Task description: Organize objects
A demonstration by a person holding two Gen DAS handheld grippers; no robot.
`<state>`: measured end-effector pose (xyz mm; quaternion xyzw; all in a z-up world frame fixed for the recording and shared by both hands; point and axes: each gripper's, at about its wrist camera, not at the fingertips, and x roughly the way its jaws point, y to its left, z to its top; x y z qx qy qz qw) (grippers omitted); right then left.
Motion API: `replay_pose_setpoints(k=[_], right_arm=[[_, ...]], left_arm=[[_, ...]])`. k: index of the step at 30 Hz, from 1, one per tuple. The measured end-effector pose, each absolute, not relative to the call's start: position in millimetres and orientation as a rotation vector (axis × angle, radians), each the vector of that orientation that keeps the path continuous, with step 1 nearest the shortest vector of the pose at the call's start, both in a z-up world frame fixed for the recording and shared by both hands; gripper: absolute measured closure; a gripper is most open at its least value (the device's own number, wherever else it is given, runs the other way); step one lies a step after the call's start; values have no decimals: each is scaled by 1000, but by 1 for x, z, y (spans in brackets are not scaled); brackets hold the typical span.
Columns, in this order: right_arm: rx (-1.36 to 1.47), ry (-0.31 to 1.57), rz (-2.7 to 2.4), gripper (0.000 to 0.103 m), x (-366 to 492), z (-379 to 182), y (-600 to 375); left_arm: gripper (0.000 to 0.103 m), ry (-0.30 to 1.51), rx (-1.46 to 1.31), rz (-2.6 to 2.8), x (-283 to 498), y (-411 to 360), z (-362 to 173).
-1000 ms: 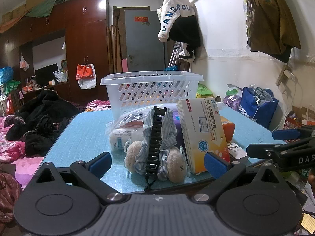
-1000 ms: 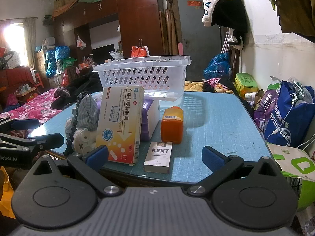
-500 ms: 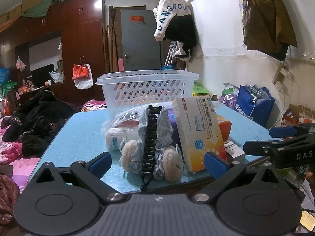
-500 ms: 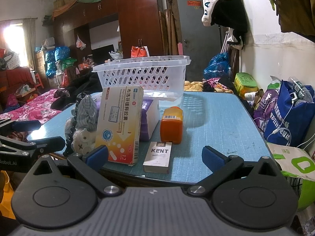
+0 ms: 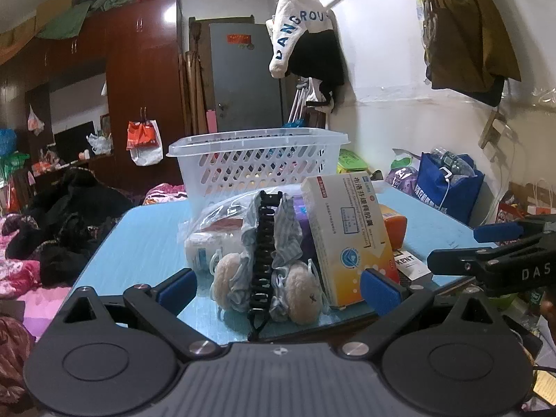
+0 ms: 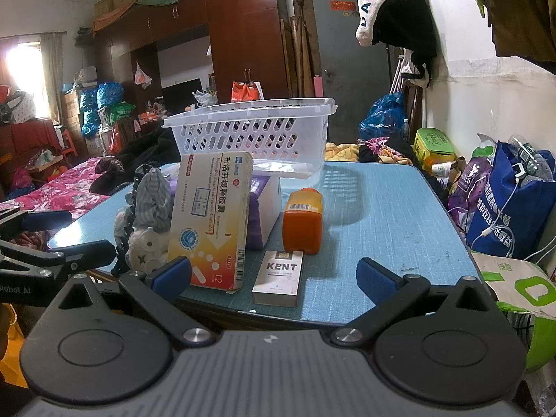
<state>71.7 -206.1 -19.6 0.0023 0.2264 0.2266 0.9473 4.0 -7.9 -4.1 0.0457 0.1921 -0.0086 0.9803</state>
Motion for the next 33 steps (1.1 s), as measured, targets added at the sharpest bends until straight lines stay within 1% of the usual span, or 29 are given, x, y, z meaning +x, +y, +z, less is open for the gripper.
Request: replay_pose_setpoints(k=[13,21,33], right_arm=[[5,461,462,0,72,-19,-207],[6,462,458,0,72,-21,-207],[5,461,458,0,72,-21,-207]], left_arm=[[2,383,99,-23,3,-9,-4],[2,333,97,-1,-1,-4,-2],[1,363,90,-38,3,-6,-6]])
